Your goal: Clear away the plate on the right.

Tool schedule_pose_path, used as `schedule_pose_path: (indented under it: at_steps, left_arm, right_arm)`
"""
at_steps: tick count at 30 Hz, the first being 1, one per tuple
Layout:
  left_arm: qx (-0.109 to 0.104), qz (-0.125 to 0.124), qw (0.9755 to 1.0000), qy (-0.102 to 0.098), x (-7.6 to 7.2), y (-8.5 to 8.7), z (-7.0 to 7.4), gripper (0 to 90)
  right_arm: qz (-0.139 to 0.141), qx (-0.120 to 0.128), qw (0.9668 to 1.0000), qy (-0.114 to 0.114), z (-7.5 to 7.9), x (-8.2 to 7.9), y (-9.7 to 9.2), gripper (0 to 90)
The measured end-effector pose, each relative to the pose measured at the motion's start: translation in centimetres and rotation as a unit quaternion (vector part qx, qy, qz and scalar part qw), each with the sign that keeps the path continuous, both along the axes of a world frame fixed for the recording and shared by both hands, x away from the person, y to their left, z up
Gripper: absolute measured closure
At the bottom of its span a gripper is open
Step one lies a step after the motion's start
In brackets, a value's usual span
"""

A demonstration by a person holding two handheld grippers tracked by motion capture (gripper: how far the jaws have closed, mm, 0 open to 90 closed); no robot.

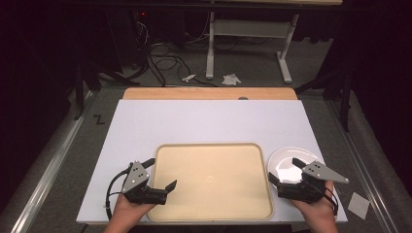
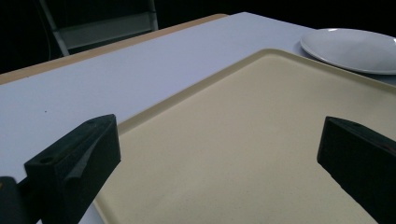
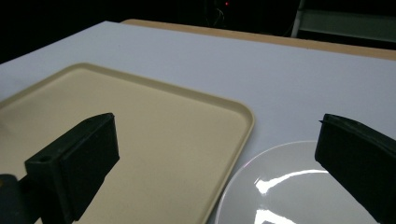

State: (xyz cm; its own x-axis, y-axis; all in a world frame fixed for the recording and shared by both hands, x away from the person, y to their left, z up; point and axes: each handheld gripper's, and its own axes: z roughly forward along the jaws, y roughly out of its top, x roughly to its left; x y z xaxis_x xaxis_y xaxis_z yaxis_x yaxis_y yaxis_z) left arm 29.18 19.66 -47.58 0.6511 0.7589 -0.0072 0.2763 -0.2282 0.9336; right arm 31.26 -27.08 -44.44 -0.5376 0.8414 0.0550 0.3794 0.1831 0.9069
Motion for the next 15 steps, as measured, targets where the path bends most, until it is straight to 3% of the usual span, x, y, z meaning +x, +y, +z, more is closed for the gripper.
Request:
schedule_pose_path:
  at_steps: [2,15]
  left_arm:
    - [0.0,0.001,1.0,-0.004,-0.04,-0.04,0.04,0.3]
    - [0.006,0.0,0.9998,-0.02,-0.18,0.01,0.01,1.5]
  right_arm:
    - [-0.001,0.009,1.0,-0.004,0.11,-0.03,-0.3,0.4]
    - [0.003,0.006,0.9999,-0.014,-0.04,0.06,-0.71,0.4]
